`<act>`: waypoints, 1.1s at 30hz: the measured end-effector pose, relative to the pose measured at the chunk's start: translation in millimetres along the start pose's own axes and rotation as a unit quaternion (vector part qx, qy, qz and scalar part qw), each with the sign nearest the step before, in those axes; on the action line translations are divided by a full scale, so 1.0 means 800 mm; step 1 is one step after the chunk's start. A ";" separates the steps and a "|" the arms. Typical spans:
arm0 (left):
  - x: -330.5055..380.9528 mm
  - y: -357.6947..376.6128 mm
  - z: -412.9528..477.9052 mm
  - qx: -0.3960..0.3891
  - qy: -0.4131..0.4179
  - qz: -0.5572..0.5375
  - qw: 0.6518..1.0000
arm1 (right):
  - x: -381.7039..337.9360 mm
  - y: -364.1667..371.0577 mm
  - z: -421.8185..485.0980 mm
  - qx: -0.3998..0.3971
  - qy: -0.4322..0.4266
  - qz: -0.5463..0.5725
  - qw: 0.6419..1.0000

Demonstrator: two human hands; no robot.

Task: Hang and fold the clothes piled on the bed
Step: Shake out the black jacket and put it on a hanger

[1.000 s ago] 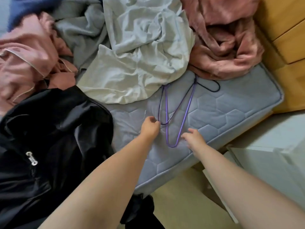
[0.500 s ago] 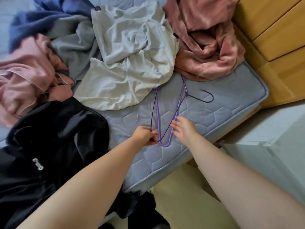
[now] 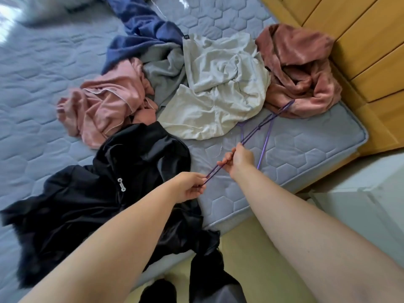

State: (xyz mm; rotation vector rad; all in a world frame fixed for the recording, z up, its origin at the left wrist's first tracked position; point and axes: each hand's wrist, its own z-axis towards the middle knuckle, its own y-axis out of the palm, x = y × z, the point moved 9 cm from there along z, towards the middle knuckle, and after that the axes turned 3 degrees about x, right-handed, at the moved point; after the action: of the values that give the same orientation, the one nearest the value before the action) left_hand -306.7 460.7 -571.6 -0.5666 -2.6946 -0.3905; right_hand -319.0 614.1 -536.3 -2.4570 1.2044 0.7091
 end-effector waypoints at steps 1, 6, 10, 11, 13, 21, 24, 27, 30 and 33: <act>-0.004 -0.012 -0.011 -0.001 0.001 0.001 1.000 | 0.005 0.013 -0.012 0.001 -0.003 -0.011 1.000; -0.025 -0.070 -0.060 -0.001 0.030 -0.031 0.999 | 0.030 0.079 -0.073 -0.008 -0.079 -0.098 0.992; -0.047 -0.129 -0.087 0.028 0.052 -0.115 0.992 | 0.050 0.133 -0.111 -0.020 -0.160 -0.173 0.972; -0.053 -0.143 -0.092 0.030 0.056 -0.141 0.988 | 0.054 0.146 -0.116 -0.021 -0.183 -0.203 0.962; -0.069 -0.175 -0.097 0.054 0.065 -0.178 0.980 | 0.062 0.172 -0.125 -0.027 -0.234 -0.270 0.934; -0.131 -0.313 -0.086 0.345 0.096 -0.095 0.929 | 0.118 0.209 -0.139 -0.052 -0.365 -0.446 0.815; -0.126 -0.326 -0.085 0.413 0.128 0.045 0.901 | 0.146 0.204 -0.119 -0.052 -0.350 -0.466 0.811; -0.100 -0.325 -0.075 0.444 0.187 0.112 0.869 | 0.164 0.202 -0.100 -0.069 -0.338 -0.476 0.809; -0.093 -0.318 -0.040 0.432 0.155 0.150 0.876 | 0.173 0.199 -0.088 -0.087 -0.334 -0.489 0.801; -0.103 -0.316 -0.013 0.427 0.081 0.157 0.887 | 0.170 0.192 -0.084 -0.094 -0.339 -0.489 0.798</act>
State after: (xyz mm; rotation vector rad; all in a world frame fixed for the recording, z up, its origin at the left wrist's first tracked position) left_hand -342.7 206.8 -643.7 -0.6225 -2.2309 0.7695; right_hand -351.1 402.6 -565.9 -2.1719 -0.4238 1.1938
